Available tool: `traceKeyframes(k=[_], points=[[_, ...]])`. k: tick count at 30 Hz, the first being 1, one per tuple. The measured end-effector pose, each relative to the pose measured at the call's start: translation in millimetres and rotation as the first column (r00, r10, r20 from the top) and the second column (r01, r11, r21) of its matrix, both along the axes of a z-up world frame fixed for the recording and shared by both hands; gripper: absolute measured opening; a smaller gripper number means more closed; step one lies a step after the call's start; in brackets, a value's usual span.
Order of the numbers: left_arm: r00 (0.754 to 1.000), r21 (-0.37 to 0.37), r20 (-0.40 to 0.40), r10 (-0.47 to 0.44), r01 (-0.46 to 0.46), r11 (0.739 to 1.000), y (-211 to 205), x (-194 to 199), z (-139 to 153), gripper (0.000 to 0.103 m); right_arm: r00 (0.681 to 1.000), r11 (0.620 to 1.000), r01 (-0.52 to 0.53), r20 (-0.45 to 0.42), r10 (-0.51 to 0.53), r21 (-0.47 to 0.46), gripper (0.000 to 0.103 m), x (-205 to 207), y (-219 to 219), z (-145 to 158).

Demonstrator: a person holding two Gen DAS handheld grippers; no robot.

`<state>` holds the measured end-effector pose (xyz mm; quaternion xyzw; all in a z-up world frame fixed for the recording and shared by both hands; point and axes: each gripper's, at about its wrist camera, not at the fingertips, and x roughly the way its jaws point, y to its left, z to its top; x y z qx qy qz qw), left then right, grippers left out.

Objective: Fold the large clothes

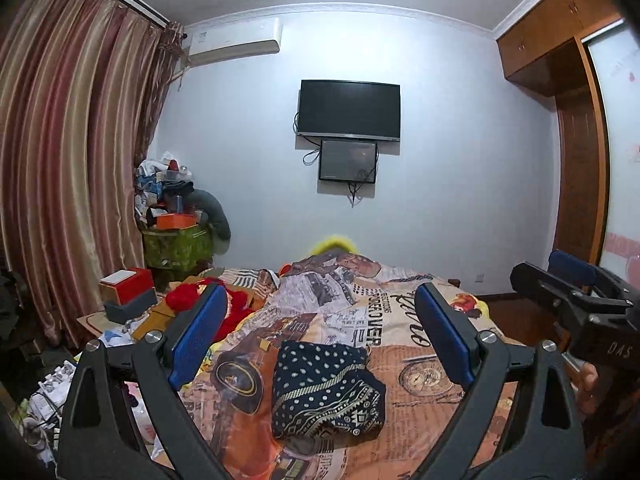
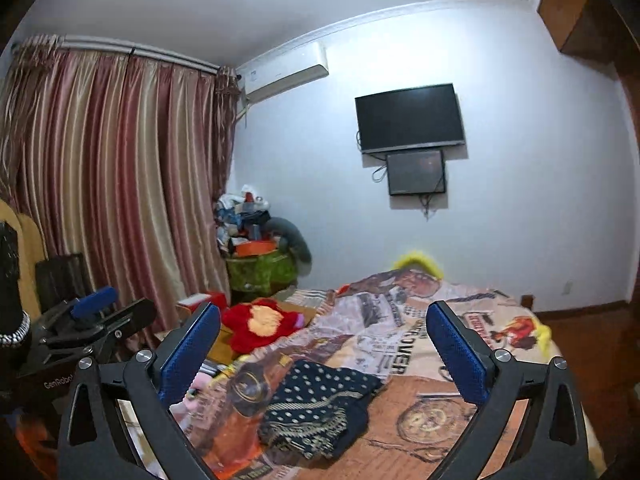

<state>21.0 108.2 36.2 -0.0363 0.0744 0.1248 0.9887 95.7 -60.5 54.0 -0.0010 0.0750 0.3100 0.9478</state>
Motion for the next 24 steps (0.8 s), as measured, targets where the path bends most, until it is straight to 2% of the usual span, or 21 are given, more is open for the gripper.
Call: traceKeyframes(k=[3,24], points=[[1.000,-0.009,-0.013,-0.011,0.011,1.000,-0.9,-0.6,-4.1,0.096,1.000,1.000,0.016,0.009,-0.015,-0.025,0.103,-8.2,0.1,-3.9],[0.999,-0.017,-0.020,-0.027,0.027,0.999,0.4,-0.4,-8.7,0.097,0.997,0.999,0.039,-0.072,-0.039,-0.011,0.103,-1.4,-8.6,-16.4]])
